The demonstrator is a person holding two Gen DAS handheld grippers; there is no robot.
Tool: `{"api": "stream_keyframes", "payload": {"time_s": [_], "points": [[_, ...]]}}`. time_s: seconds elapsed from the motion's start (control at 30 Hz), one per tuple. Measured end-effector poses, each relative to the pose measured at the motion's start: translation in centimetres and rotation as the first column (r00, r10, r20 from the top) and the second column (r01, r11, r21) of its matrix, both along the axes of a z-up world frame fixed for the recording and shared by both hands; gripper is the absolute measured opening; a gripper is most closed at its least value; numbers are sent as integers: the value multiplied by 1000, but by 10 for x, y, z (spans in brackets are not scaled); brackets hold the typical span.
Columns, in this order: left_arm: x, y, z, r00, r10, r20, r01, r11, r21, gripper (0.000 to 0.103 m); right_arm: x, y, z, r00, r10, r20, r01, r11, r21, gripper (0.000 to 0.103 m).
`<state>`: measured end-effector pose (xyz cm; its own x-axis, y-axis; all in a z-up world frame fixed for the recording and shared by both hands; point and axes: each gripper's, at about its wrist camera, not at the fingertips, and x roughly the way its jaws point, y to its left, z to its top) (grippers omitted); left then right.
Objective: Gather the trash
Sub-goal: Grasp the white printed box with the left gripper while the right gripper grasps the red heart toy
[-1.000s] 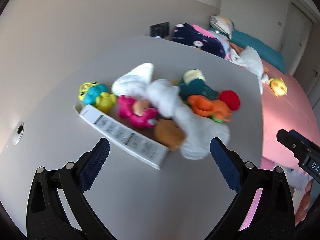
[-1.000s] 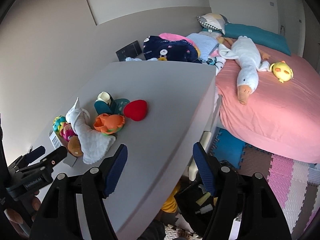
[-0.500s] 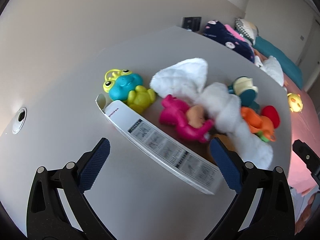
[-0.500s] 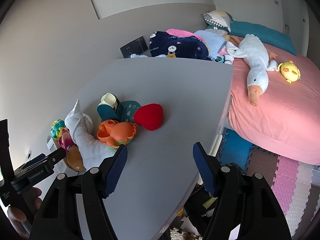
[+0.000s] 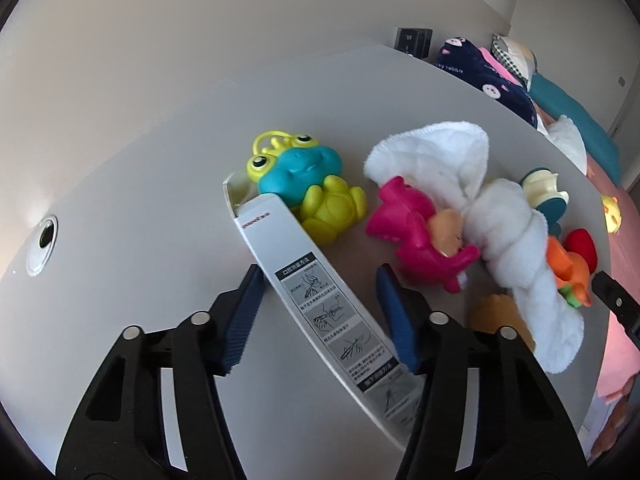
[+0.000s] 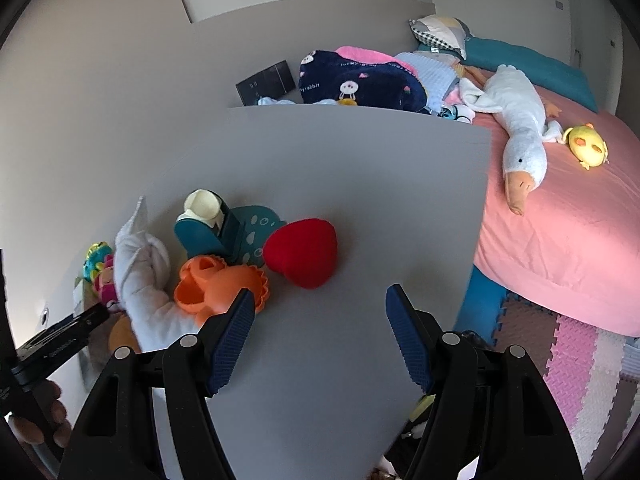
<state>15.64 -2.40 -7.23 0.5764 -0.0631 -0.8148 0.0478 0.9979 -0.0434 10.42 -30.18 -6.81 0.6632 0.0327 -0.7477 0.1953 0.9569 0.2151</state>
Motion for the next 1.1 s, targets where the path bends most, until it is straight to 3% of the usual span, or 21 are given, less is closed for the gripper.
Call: {"api": "stream_keyframes", "payload": {"time_s": [0.13, 0.3, 0.47, 0.67, 0.87, 1.1], "points": [[-1, 3, -1, 1000, 9, 22, -10, 999, 37, 45, 16, -3, -3, 1000, -20, -1, 20, 1000, -4, 69], [-4, 4, -1, 999, 2, 46, -5, 998, 61, 45, 32, 0, -6, 1000, -26, -7, 25, 999, -36, 68], [-3, 6, -1, 999, -1, 46, -1, 999, 53, 45, 38, 6, -7, 999, -28, -15, 26, 992, -122, 47], [-3, 6, -1, 999, 0, 47, -3, 998, 61, 44, 31, 6, -7, 999, -26, -26, 23, 994, -106, 46], [-6, 4, 0, 999, -2, 52, -1, 998, 61, 29, 20, 7, -1, 1000, -7, -24, 5, 996, -84, 46], [-18, 5, 0, 998, -4, 64, 1, 999, 54, 27, 3, 10, 8, 1000, 13, -15, -14, 998, -66, 46]]}}
